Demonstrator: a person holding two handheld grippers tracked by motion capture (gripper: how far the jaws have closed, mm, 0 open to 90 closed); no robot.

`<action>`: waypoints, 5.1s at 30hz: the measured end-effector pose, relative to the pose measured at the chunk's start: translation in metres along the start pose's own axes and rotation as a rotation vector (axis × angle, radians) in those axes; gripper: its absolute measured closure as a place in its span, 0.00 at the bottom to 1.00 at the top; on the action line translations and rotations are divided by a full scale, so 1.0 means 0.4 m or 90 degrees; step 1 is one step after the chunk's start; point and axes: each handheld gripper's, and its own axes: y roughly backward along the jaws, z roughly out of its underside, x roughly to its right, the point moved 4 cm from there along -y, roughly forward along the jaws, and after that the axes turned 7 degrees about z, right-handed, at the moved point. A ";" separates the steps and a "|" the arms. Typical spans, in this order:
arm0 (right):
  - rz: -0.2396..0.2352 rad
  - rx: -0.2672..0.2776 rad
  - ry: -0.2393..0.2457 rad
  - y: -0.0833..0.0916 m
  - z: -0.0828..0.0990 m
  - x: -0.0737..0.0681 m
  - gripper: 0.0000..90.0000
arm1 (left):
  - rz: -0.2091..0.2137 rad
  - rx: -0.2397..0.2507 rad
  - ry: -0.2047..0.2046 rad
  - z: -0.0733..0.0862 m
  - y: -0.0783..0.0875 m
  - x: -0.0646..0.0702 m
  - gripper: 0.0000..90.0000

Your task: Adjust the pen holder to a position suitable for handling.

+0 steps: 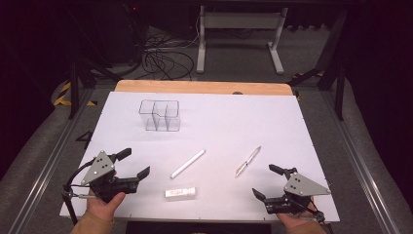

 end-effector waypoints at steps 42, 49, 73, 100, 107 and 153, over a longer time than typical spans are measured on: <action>-0.009 -0.005 -0.001 0.003 0.006 -0.001 0.11 | 0.025 -0.083 -0.054 -0.123 -0.094 -0.074 0.28; -0.012 -0.005 -0.004 0.002 0.006 -0.001 0.11 | 0.030 -0.097 -0.067 -0.131 -0.112 -0.084 0.29; -0.023 -0.013 -0.002 -0.003 0.008 -0.005 0.12 | 0.002 -0.179 -0.071 -0.151 -0.162 -0.194 0.37; -0.035 -0.018 -0.001 -0.008 0.011 -0.006 0.12 | -0.034 -0.261 -0.084 -0.187 -0.249 -0.297 0.39; -0.036 -0.019 0.000 -0.007 0.011 -0.006 0.12 | -0.032 -0.287 -0.078 -0.194 -0.270 -0.313 0.38; -0.054 -0.027 -0.007 -0.014 0.019 -0.003 0.12 | 0.072 -0.469 -0.046 -0.171 -0.301 -0.342 0.85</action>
